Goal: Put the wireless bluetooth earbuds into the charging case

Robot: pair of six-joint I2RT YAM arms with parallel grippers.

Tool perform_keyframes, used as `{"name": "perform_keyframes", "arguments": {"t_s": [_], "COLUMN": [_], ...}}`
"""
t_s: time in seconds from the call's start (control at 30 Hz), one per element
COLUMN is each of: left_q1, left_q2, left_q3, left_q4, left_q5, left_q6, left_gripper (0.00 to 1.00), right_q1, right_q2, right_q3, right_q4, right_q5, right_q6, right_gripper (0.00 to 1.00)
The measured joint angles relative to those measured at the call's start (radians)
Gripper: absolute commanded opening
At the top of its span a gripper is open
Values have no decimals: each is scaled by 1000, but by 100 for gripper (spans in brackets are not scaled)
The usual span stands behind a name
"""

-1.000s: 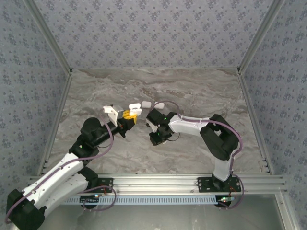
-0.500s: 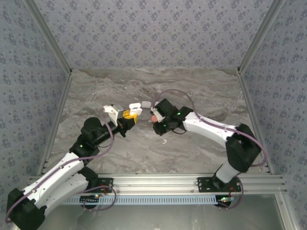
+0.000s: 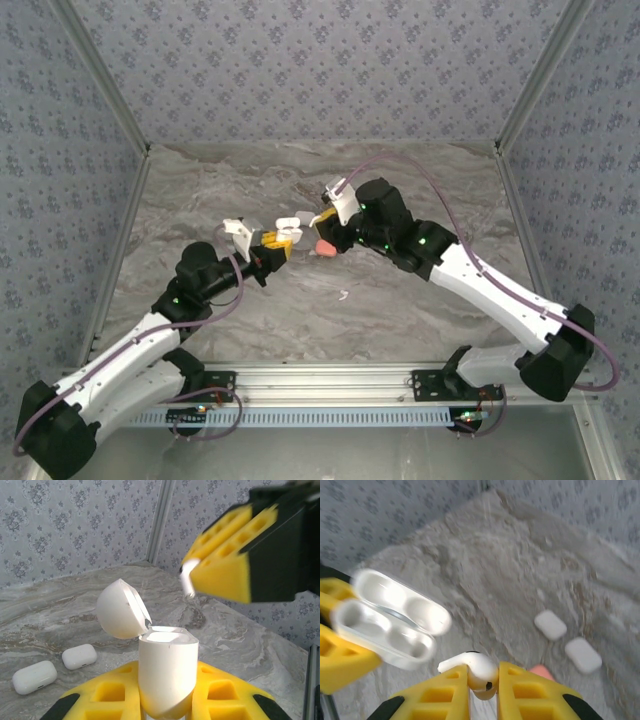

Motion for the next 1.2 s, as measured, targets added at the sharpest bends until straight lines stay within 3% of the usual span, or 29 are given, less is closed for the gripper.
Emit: {"name": "perform_keyframes", "arguments": {"t_s": [0.37, 1.2], "left_q1": [0, 0], "left_q2": [29, 42], "left_q3": [0, 0], "left_q4": [23, 42], "left_q5": [63, 78], "left_q6": [-14, -14], "left_gripper": [0, 0], "right_q1": [84, 85], "right_q2": [14, 86], "right_q3": [40, 70], "right_q4": [53, 6], "right_q5": [-27, -69], "right_q6": [-88, -131], "right_gripper": [18, 18]}}
